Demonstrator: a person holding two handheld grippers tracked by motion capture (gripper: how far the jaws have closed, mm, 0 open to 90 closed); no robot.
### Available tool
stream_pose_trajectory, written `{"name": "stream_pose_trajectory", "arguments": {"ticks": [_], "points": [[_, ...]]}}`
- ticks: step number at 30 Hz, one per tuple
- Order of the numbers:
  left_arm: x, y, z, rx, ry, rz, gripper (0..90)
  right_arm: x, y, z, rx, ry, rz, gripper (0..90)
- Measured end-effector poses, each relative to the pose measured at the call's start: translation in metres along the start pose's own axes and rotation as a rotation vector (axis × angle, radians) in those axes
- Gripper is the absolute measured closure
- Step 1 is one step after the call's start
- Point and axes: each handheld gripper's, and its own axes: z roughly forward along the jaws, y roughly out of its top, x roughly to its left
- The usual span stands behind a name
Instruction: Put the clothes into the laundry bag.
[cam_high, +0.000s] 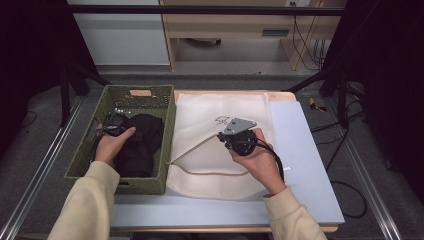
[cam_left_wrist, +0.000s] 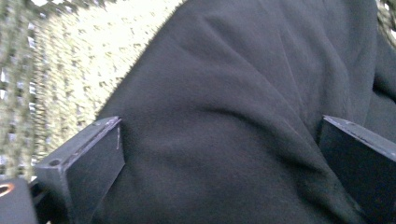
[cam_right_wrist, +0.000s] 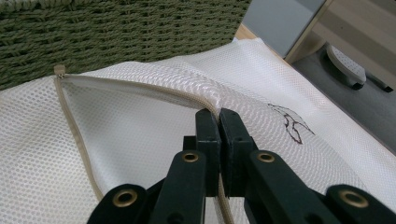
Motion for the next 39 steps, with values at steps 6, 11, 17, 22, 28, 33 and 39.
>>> {"name": "stream_pose_trajectory", "arguments": {"ticks": [6, 11, 17, 22, 28, 33, 39], "points": [[-0.006, -0.002, 0.003, 0.032, -0.064, 0.038, 4.6, 0.0, 0.0, 0.0, 0.001, 0.0, 0.003, 87.6], [-0.013, -0.001, 0.003, 0.033, -0.102, 0.08, 5.4, 0.0, 0.001, 0.0, 0.0, -0.001, 0.001, 87.6], [-0.019, -0.001, 0.005, 0.034, -0.118, 0.112, 3.5, 0.0, 0.001, 0.0, 0.002, -0.001, 0.005, 87.5], [-0.024, -0.002, 0.009, 0.049, -0.096, 0.168, 0.0, 0.002, 0.001, 0.001, 0.006, -0.002, 0.001, 87.5], [-0.029, -0.004, 0.013, 0.067, -0.028, 0.216, 0.0, 0.002, 0.001, 0.0, 0.009, -0.002, -0.003, 87.4], [-0.029, -0.005, 0.015, 0.086, -0.001, 0.219, 0.0, 0.003, 0.002, 0.0, 0.011, -0.002, -0.005, 87.4], [-0.03, -0.004, 0.015, 0.102, 0.042, 0.212, 6.1, 0.003, 0.002, -0.001, 0.01, -0.003, -0.007, 87.4]]}}
